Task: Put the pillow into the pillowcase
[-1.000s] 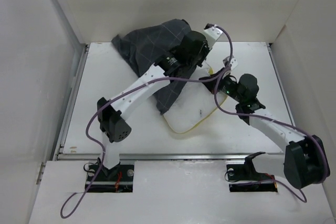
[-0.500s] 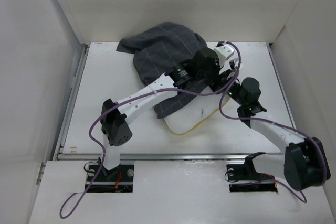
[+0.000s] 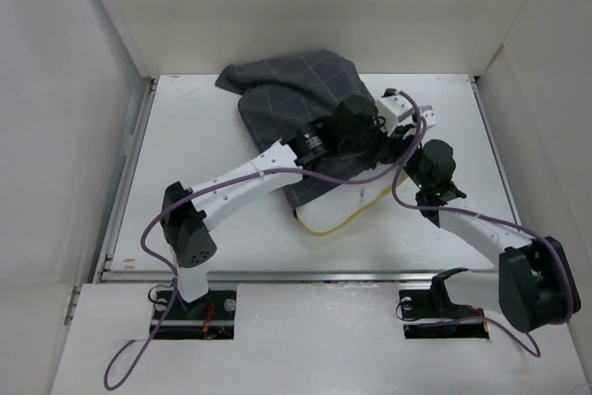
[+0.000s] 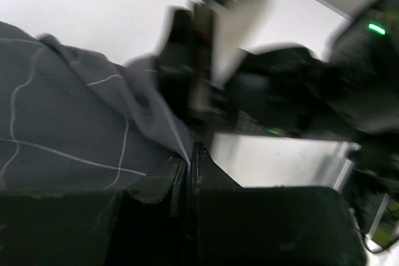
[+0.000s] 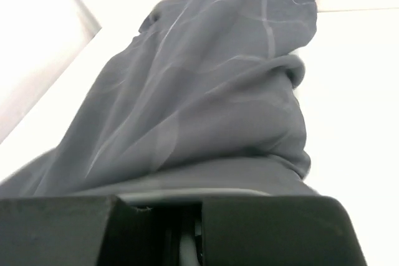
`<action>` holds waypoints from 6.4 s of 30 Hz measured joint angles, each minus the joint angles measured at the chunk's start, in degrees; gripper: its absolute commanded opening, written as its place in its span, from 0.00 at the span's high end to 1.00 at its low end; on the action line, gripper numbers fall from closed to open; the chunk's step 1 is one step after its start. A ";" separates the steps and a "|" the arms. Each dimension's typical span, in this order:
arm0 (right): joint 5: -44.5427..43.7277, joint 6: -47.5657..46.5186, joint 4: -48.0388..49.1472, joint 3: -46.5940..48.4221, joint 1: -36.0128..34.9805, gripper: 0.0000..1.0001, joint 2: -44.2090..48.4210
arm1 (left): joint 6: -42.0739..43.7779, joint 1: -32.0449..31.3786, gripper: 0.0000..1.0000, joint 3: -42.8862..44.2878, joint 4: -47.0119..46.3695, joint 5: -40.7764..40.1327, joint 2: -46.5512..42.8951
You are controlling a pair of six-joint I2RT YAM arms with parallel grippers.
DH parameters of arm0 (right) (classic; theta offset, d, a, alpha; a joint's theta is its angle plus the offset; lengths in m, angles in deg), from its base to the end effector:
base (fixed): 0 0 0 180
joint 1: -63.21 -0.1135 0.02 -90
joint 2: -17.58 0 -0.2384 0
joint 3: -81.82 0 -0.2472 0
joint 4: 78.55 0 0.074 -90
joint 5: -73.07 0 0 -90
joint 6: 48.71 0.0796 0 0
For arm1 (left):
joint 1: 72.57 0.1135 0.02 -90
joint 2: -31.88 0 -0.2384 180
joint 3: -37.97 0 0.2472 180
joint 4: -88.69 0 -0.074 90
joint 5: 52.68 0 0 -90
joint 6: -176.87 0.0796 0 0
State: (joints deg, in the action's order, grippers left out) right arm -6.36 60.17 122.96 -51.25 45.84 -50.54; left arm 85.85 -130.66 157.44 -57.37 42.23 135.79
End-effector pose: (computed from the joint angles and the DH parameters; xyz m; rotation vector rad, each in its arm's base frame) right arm 0.2952 0.1076 0.2462 -0.1273 1.5964 0.6390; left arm 0.2379 -0.3949 0.3629 0.9930 1.6989 -0.7733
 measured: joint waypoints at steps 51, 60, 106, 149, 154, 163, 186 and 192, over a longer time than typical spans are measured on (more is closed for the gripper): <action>-11.63 -0.94 -57.46 10.32 -42.23 0.00 4.02 | -36.33 8.72 0.13 -64.94 -4.35 -18.32 -41.33; -22.64 -1.14 -51.91 14.62 -42.23 0.00 -2.58 | -36.33 10.34 0.43 -64.89 -6.45 -21.75 -33.99; -61.59 4.55 -20.33 14.19 -46.21 1.00 -11.43 | -28.63 5.86 1.00 -51.76 -3.26 -17.18 -49.31; -30.38 2.84 -5.35 14.56 -43.78 0.01 -21.90 | -29.73 4.15 0.00 -32.09 14.03 -15.41 -51.67; -29.29 9.01 -16.65 10.56 -36.37 0.01 -14.60 | -29.33 4.15 0.14 -31.98 14.05 -20.41 -40.19; -26.80 14.45 -30.84 1.88 -7.56 0.01 7.58 | -24.68 2.27 0.19 -31.34 14.71 -24.79 -19.17; -18.16 12.15 -34.86 1.79 -0.96 0.01 8.11 | -30.01 7.30 0.42 -16.15 19.78 -52.98 14.75; -15.98 10.38 -33.35 1.77 -0.96 0.01 7.26 | -34.07 7.69 1.00 -11.76 25.09 -58.66 18.29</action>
State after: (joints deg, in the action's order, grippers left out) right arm -22.34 70.55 89.60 -49.48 44.88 -43.28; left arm 51.78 -122.96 145.68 -32.28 -16.43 154.09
